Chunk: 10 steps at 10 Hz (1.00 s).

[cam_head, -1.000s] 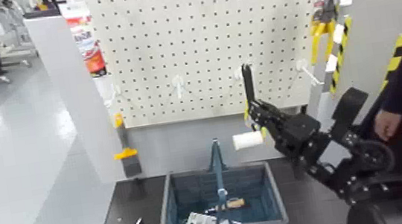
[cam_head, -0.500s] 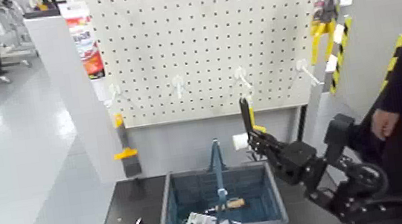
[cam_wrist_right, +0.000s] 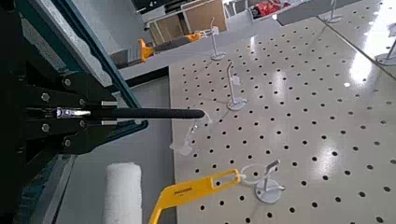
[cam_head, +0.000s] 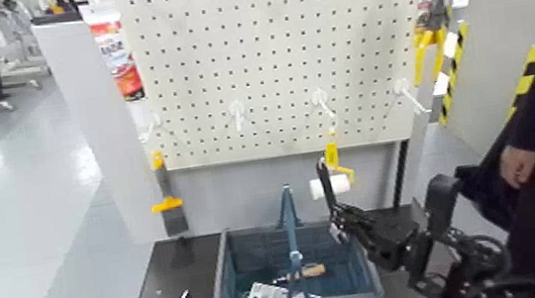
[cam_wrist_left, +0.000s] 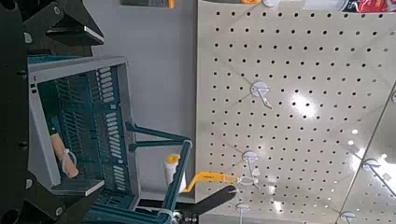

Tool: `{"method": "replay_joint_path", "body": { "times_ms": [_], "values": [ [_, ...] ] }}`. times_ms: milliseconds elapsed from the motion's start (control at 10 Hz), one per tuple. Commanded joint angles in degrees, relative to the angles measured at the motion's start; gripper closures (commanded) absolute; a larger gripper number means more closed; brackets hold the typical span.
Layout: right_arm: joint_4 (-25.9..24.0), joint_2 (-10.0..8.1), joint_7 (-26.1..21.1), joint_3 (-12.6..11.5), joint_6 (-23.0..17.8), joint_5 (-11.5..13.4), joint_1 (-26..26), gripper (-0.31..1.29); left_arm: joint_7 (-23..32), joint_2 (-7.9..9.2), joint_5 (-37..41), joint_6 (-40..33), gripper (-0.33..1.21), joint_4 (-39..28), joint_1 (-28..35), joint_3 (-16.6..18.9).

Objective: Put the black wrench into the crate.

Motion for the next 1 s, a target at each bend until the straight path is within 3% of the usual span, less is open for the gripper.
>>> {"method": "replay_joint_path", "body": {
  "times_ms": [100,800,900,1000],
  "values": [
    [1.8,-0.07,0.5,0.0,1.6,0.2,0.5,1.11,0.0,0.0,0.0,0.0,0.21,0.0,0.0,0.0],
    [6.8,0.28,0.7,0.1,3.1,0.1,0.3,1.11,0.0,0.0,-0.1,-0.1,0.21,0.0,0.0,-0.1],
    [7.0,0.37,0.4,-0.2,3.7,-0.7,0.3,1.03,0.0,0.0,-0.1,-0.1,0.21,0.0,0.0,-0.1],
    [7.2,0.37,0.3,-0.5,4.8,-2.0,0.3,0.47,-0.1,0.0,-0.1,-0.1,0.21,0.0,0.0,-0.1]
  ]
}}
